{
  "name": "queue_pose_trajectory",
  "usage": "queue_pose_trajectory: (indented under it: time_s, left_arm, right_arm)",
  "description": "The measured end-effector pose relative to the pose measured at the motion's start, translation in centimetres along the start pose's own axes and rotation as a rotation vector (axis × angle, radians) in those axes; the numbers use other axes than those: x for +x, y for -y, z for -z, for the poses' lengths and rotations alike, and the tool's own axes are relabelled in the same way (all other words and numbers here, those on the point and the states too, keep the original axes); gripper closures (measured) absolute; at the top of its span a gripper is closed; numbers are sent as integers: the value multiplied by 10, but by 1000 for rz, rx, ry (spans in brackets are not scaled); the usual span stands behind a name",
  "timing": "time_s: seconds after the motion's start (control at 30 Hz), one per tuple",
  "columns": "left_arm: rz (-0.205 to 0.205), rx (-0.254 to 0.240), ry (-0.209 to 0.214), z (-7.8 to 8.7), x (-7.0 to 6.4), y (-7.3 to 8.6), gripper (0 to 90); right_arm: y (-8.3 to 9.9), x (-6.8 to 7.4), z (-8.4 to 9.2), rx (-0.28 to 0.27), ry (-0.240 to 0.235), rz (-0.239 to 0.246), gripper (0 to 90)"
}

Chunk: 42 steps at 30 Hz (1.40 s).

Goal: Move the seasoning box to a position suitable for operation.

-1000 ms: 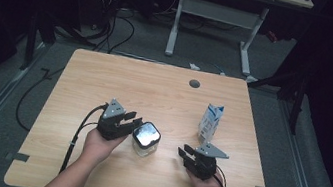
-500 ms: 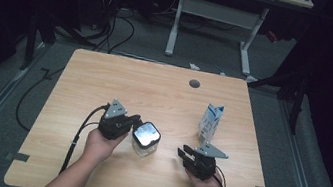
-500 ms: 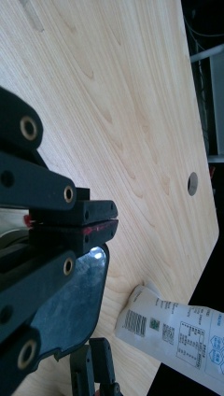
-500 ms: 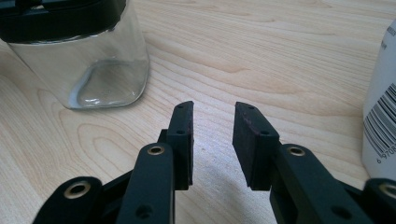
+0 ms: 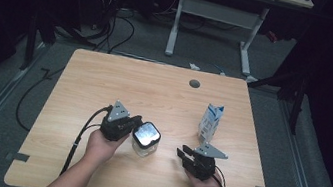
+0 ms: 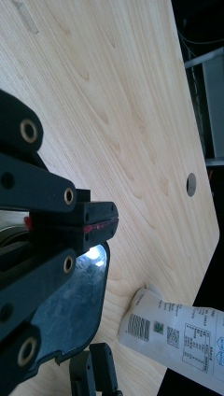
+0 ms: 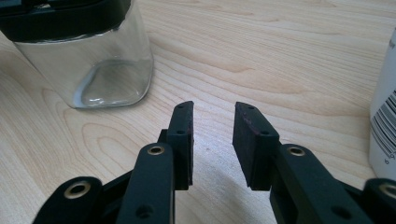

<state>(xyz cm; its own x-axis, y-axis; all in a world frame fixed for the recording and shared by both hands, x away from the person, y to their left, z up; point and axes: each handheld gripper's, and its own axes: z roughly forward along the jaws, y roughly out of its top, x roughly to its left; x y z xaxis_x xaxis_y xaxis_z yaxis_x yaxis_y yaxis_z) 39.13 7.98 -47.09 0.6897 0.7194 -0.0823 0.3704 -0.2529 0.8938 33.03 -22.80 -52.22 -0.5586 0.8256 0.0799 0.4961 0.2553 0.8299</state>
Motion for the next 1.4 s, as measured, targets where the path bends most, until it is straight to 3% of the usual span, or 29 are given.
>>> queue_pose_trajectory:
  time_s: [0.3,0.93,1.4]
  left_arm:
    - [29,-19,5,0,3,3,900]
    - [37,-40,5,0,2,6,900]
    - [50,-41,13,-1,5,6,900]
  right_arm:
    - [-1,2,1,-18,-10,7,734]
    - [-8,20,1,-49,-30,83,872]
    - [-30,33,0,-87,-49,117,899]
